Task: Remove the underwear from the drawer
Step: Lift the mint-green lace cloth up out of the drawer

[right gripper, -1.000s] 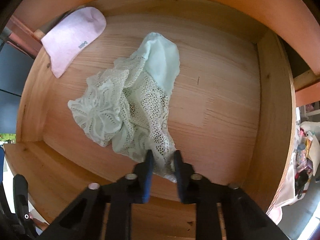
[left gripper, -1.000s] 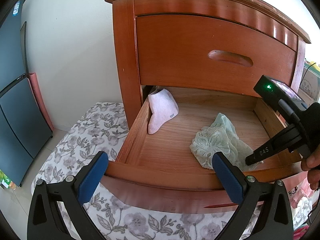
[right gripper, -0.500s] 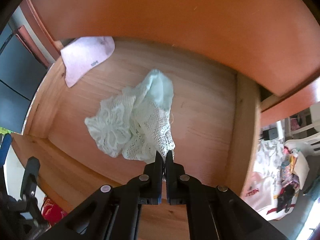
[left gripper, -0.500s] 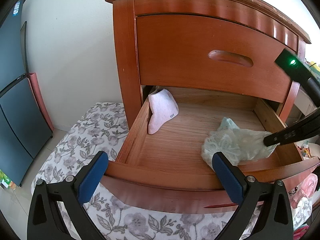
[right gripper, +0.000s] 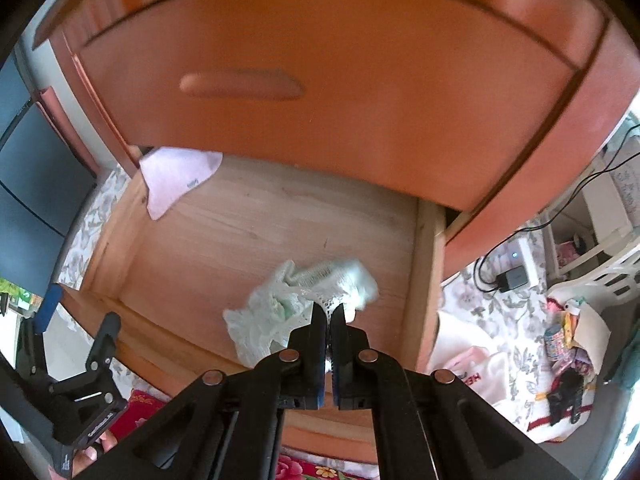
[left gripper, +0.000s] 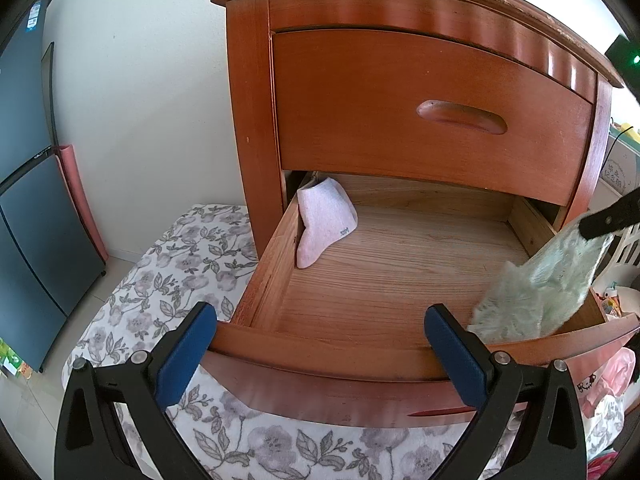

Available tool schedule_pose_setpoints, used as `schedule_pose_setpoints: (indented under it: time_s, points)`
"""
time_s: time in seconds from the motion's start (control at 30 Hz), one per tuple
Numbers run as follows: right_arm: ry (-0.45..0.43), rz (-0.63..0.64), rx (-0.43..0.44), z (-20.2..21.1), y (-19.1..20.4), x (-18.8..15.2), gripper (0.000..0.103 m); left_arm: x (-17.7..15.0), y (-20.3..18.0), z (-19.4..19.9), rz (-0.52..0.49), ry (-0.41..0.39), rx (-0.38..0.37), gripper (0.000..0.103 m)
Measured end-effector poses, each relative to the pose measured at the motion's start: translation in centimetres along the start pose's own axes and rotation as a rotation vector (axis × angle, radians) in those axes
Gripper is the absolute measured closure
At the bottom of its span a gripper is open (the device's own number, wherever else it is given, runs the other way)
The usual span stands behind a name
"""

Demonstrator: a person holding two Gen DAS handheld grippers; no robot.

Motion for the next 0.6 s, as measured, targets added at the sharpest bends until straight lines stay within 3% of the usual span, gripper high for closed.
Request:
schedule_pose_setpoints:
  time_s: [0.6]
  points:
    - [-0.214,-0.024,-0.030,8.4,0.3,2.8,0.101,0.0,0.1,-0.1,-0.002,0.002,0.005,0.000]
Point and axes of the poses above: each gripper's, at about its wrist camera, not at the fingertips, and z roughly against the way its jaws point, y to its left, x to its top, the point moved 10 cm from there along -z, roughly the way its jaws point, and after that the axes turned 4 degrees about x, right-handed, at the moved point
